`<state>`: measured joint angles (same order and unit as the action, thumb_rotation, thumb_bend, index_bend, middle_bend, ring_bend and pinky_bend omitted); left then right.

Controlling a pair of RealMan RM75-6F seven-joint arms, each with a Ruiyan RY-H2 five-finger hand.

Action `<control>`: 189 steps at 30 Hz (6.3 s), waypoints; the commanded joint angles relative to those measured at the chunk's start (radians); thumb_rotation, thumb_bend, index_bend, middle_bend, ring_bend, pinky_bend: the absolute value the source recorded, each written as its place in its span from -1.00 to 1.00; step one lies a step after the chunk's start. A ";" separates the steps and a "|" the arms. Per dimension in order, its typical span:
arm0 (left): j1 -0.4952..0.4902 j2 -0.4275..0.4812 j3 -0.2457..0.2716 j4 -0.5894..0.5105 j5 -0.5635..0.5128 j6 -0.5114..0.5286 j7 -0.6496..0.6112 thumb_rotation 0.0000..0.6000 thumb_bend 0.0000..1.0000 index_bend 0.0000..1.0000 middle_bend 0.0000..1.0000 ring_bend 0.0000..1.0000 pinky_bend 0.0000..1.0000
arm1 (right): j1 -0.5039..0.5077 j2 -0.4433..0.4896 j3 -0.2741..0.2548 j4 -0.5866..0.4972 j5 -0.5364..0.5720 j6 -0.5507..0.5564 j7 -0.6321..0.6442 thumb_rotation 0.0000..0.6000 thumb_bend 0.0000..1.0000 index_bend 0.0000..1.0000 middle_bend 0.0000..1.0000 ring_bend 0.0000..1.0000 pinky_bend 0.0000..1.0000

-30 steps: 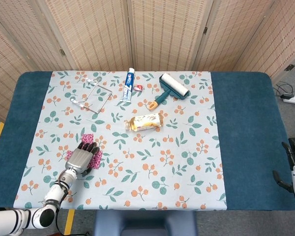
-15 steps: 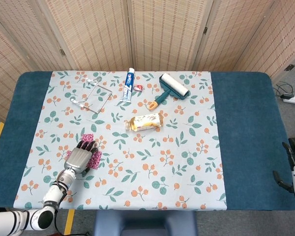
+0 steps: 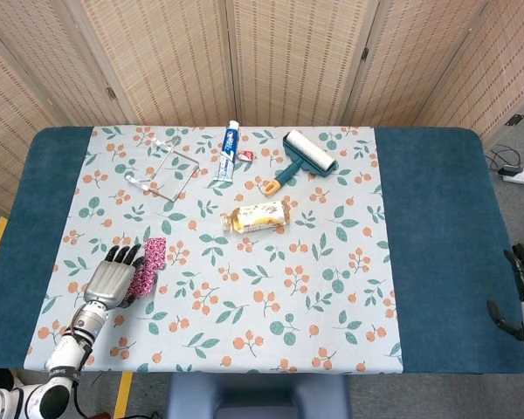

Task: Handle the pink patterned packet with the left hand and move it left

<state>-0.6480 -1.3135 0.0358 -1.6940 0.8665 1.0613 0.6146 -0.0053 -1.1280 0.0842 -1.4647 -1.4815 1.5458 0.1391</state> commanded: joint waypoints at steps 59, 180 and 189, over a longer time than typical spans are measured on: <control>0.010 -0.017 -0.027 0.024 -0.155 -0.054 0.008 1.00 -0.29 -0.89 -1.00 -1.00 -1.00 | 0.001 0.010 0.003 -0.001 0.012 -0.002 0.001 1.00 -0.27 -1.00 -1.00 -1.00 -1.00; 0.003 -0.060 0.036 0.097 -0.094 -0.025 0.068 1.00 -0.29 -0.72 -1.00 -1.00 -1.00 | 0.000 0.016 -0.002 -0.028 -0.005 0.006 -0.020 1.00 -0.27 -1.00 -1.00 -1.00 -1.00; 0.003 -0.062 0.026 0.104 -0.103 -0.038 0.073 1.00 -0.29 -0.76 -1.00 -1.00 -1.00 | -0.003 0.017 -0.003 -0.030 -0.004 0.009 -0.021 1.00 -0.27 -1.00 -1.00 -1.00 -1.00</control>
<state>-0.6444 -1.3761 0.0625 -1.5894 0.7641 1.0238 0.6870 -0.0086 -1.1114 0.0812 -1.4949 -1.4851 1.5546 0.1186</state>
